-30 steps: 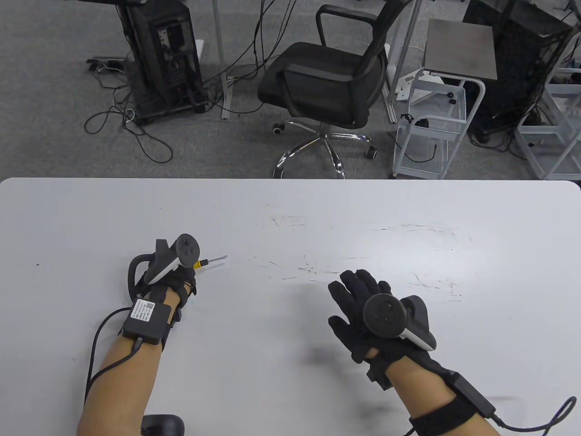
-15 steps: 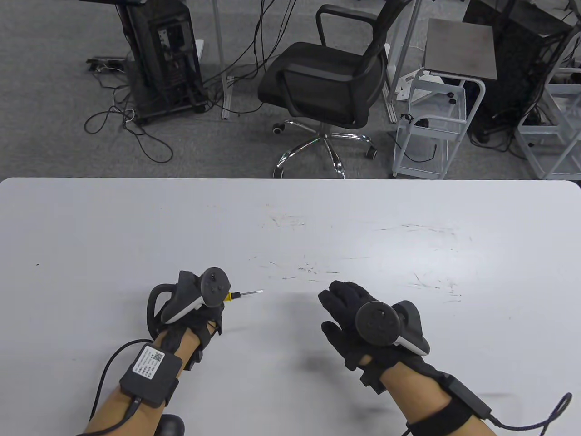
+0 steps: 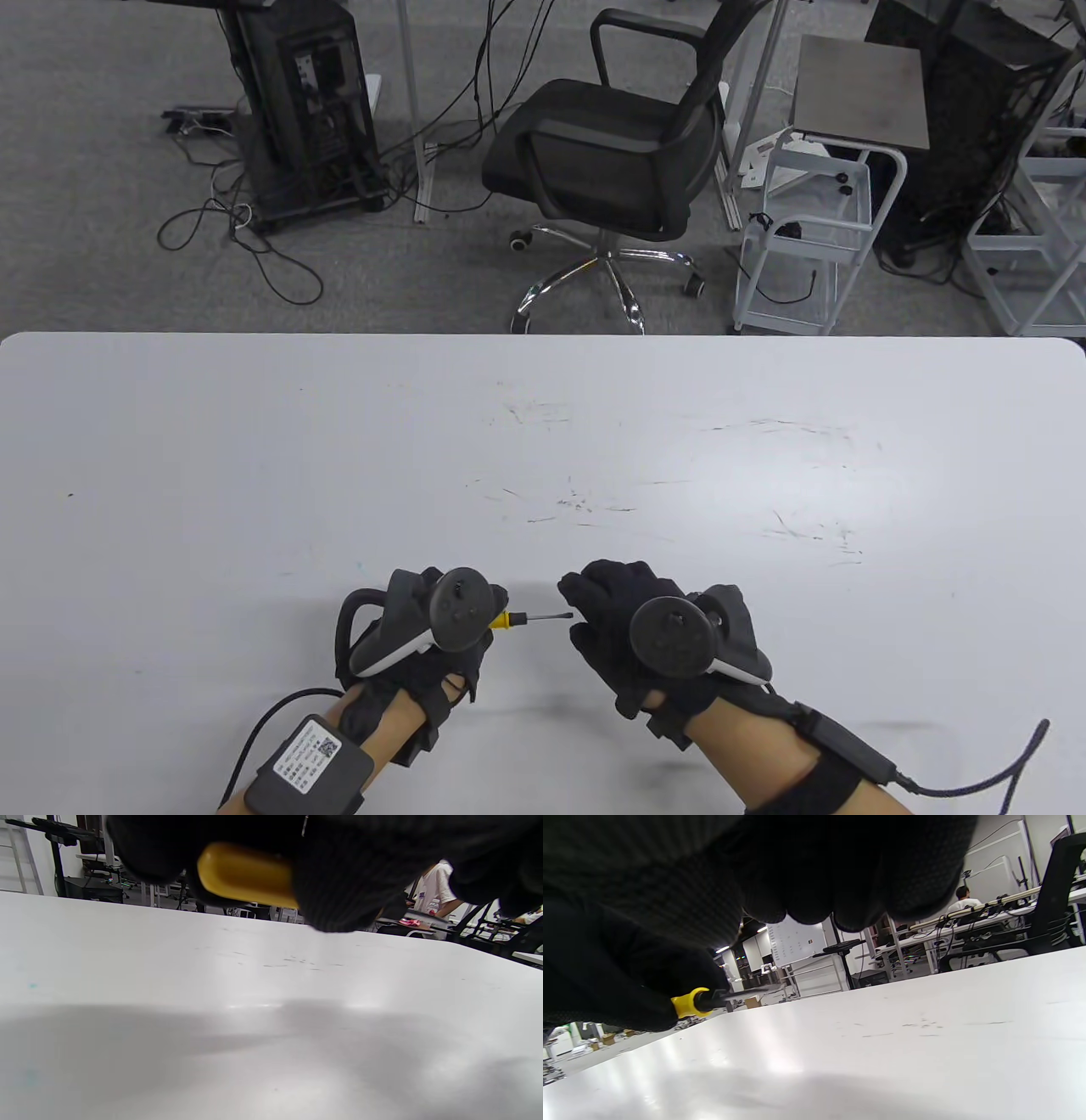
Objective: Separate screwdriver from screwdriver handle
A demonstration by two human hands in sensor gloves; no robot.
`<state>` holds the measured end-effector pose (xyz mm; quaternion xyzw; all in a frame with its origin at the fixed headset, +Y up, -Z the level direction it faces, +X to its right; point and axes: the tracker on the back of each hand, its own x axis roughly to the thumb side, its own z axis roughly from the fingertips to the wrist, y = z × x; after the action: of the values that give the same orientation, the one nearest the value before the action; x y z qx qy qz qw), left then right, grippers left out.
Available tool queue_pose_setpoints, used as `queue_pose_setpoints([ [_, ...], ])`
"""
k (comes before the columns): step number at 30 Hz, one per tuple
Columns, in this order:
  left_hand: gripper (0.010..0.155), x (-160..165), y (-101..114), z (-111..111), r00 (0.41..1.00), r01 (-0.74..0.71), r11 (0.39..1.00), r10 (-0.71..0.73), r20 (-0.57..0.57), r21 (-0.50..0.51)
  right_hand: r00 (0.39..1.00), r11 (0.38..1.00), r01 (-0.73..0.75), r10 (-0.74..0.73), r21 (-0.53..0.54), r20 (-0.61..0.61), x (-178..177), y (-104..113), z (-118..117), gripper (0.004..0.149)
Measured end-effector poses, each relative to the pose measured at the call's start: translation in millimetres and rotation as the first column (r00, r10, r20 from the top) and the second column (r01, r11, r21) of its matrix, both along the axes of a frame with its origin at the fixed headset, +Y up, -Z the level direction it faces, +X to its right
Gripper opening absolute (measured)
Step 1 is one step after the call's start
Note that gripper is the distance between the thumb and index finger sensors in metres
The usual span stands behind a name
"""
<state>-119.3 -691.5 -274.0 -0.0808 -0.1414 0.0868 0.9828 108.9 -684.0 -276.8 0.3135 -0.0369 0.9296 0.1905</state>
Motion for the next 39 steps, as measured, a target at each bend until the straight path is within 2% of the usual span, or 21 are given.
queue_pose_setpoints([
  [2, 0.054, 4, 0, 3, 1.000, -0.003, 1.000, 0.003, 0.020, 0.021, 1.000, 1.000, -0.018, 0.018, 0.004, -0.013, -4, -1, 3, 0.057],
  [10, 0.054, 17, -2, 12, 0.997, -0.035, 0.999, 0.035, 0.071, 0.000, 0.999, 0.998, -0.052, 0.052, 0.020, -0.015, -12, -5, 7, 0.050],
  [14, 0.054, 15, 5, 16, 0.996, -0.047, 0.999, 0.045, 0.078, 0.022, 0.997, 0.998, -0.064, 0.064, 0.016, -0.036, -14, -7, 8, 0.045],
  [28, 0.054, 18, 3, 18, 0.994, -0.056, 0.998, 0.055, 0.098, 0.010, 0.988, 0.989, -0.120, 0.128, 0.083, -0.091, -21, -9, 15, 0.045],
  [35, 0.054, 19, 3, 18, 0.994, -0.040, 0.999, 0.039, 0.106, 0.004, 0.983, 0.989, -0.138, 0.144, 0.060, -0.112, -23, -8, 14, 0.045],
  [37, 0.054, 16, 4, 18, 0.995, 0.004, 1.000, -0.007, 0.098, 0.030, 0.980, 0.985, -0.164, 0.170, 0.059, -0.102, -20, -8, 11, 0.045],
  [39, 0.054, 11, 4, 15, 0.996, -0.003, 1.000, 0.001, 0.085, 0.028, 0.983, 0.989, -0.149, 0.151, 0.027, -0.104, -15, -9, 6, 0.045],
])
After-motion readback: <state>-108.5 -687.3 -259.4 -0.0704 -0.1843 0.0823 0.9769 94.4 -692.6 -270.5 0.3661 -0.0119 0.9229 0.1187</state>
